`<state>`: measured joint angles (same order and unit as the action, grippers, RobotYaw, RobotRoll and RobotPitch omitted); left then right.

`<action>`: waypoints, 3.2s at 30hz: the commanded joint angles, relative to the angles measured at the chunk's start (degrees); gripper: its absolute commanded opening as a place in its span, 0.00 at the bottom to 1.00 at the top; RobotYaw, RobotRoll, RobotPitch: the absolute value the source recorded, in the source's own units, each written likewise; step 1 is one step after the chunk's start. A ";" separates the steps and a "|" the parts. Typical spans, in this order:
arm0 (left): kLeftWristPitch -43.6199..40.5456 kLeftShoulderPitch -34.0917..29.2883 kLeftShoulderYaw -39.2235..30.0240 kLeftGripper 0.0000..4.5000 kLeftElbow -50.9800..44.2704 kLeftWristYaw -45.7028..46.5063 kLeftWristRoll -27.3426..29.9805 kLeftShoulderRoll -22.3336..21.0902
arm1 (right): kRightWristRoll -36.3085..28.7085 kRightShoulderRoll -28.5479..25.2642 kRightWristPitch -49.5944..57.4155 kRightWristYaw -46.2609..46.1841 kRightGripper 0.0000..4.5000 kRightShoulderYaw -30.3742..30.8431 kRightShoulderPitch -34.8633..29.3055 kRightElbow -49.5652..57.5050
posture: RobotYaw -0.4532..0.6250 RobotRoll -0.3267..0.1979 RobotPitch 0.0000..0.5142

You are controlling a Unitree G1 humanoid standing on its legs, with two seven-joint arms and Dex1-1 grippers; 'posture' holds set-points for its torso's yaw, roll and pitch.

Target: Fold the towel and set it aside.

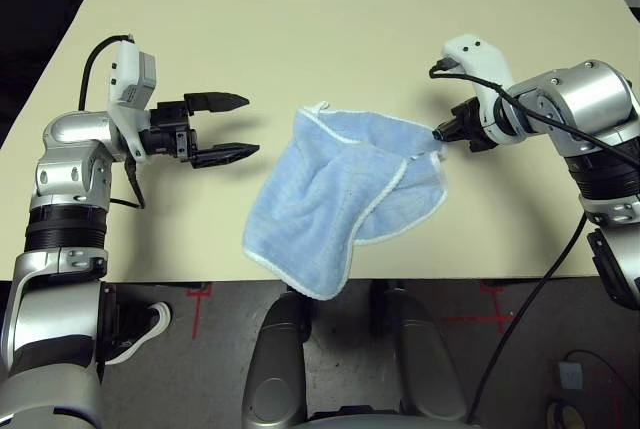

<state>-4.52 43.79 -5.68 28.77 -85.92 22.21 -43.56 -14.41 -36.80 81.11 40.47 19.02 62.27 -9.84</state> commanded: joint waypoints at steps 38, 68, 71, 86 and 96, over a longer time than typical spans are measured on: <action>-7.17 -5.40 -1.89 1.00 -7.36 11.41 2.22 2.32 | 8.61 12.91 -111.78 -4.70 0.01 -21.94 8.49 -53.55 | 0.42 0.62 0.61; -0.50 12.47 -2.10 1.00 4.82 26.96 -1.93 13.61 | -5.73 17.59 -113.03 1.92 0.01 -37.41 35.77 -53.55 | 0.41 0.62 0.56; -3.76 15.73 -1.78 1.00 3.88 26.51 -0.18 15.73 | -5.25 18.75 -111.25 1.62 0.01 -36.97 34.26 -53.35 | 0.41 0.62 0.56; -29.87 16.33 2.14 1.00 -18.85 44.54 2.81 25.29 | -3.60 21.58 -107.24 -2.31 0.01 -35.52 34.28 -54.48 | 0.44 0.62 0.57; -25.81 20.33 6.47 1.00 -8.21 61.34 -9.01 31.91 | -3.72 21.11 -106.42 -2.99 0.01 -35.47 34.22 -54.08 | 0.42 0.62 0.58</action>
<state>-31.79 62.63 0.65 18.86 -26.20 14.60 -12.22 -18.74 -15.34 -25.33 37.64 -16.54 95.66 -64.87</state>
